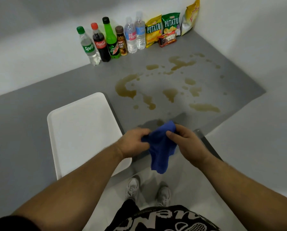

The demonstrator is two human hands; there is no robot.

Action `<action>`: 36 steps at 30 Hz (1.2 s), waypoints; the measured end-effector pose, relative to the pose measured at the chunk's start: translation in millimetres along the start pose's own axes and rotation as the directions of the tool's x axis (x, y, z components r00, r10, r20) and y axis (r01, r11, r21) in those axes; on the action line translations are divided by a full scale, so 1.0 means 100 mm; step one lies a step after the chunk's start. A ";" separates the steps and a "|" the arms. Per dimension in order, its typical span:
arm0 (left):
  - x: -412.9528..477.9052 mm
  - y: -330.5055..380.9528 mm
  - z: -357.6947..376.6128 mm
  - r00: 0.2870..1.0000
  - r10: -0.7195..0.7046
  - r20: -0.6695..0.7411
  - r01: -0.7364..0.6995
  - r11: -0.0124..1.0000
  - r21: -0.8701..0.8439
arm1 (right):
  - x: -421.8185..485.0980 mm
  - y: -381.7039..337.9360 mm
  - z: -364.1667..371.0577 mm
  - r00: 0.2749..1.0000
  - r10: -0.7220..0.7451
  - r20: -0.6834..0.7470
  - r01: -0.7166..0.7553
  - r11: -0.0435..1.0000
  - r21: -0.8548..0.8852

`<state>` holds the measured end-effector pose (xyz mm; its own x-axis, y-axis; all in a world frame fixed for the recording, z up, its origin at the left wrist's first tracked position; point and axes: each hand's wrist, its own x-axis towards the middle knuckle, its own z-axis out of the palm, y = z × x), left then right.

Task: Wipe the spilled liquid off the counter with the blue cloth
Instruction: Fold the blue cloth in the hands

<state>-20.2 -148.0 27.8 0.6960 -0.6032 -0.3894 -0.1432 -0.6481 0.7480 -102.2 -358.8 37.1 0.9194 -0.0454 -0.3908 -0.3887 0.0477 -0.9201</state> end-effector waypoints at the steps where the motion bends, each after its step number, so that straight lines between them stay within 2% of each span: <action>1: -0.01 -0.05 -0.01 0.999 -0.039 -0.003 0.039 0.996 0.081 | 0.00 0.02 0.00 1.000 0.010 -0.026 -0.010 1.000 -0.008; 2: -0.02 -0.10 -0.03 0.998 -0.068 -0.007 0.069 0.993 0.096 | 0.00 0.04 0.00 0.998 0.019 -0.058 -0.021 0.999 -0.025; 5: -0.07 -0.20 -0.08 0.995 -0.099 0.003 0.099 0.995 -0.008 | 0.04 0.12 -0.03 0.987 0.006 -0.162 -0.036 0.982 -0.183; 8: -0.08 -0.27 -0.12 0.996 -0.094 0.007 0.094 0.996 0.000 | 0.13 0.21 -0.10 0.974 -0.032 -0.222 -0.066 0.906 -0.419; 12: -0.02 -0.32 -0.14 0.992 -0.124 -0.026 0.125 0.990 0.059 | 0.29 0.34 -0.16 0.971 -0.028 -0.238 -0.126 0.785 -0.607; 19: 0.15 -0.39 -0.19 0.941 -0.154 -0.300 0.179 0.982 0.058 | 0.64 0.23 -0.10 0.933 -0.207 -0.294 -0.070 0.698 -0.713; 23: 0.22 -0.44 -0.15 0.936 -0.136 -0.324 0.197 0.967 0.164 | 0.76 0.24 0.02 0.913 -0.250 -0.323 -0.084 0.659 -0.748; 25: 0.22 -0.49 -0.11 0.941 -0.086 -0.329 0.172 0.955 0.243 | 0.73 0.29 0.10 0.912 -0.331 -0.243 -0.005 0.583 -0.813; 28: 0.17 -0.66 -0.07 0.907 0.046 -0.418 0.121 0.924 0.363 | 0.62 0.47 0.22 0.905 -0.421 0.066 0.244 0.384 -0.891; 30: 0.12 -0.82 -0.09 0.863 0.137 -0.486 0.094 0.902 0.422 | 0.58 0.61 0.28 0.896 -0.390 0.213 0.330 0.263 -0.907; 33: 0.06 -1.10 -0.17 0.827 0.186 -0.530 0.112 0.870 0.481 | 0.58 0.75 0.31 0.904 -0.317 0.286 0.351 0.171 -0.921; 36: 0.05 -1.29 -0.25 0.855 0.148 -0.497 0.156 0.841 0.519 | 0.61 0.84 0.31 0.919 -0.254 0.301 0.340 0.126 -0.932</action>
<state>19.3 -56.3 -57.5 0.9237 -0.3805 0.0445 -0.3765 -0.8801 0.2891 -77.4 -326.7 -63.2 0.9621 0.2464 -0.1172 0.2074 -0.9394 -0.2729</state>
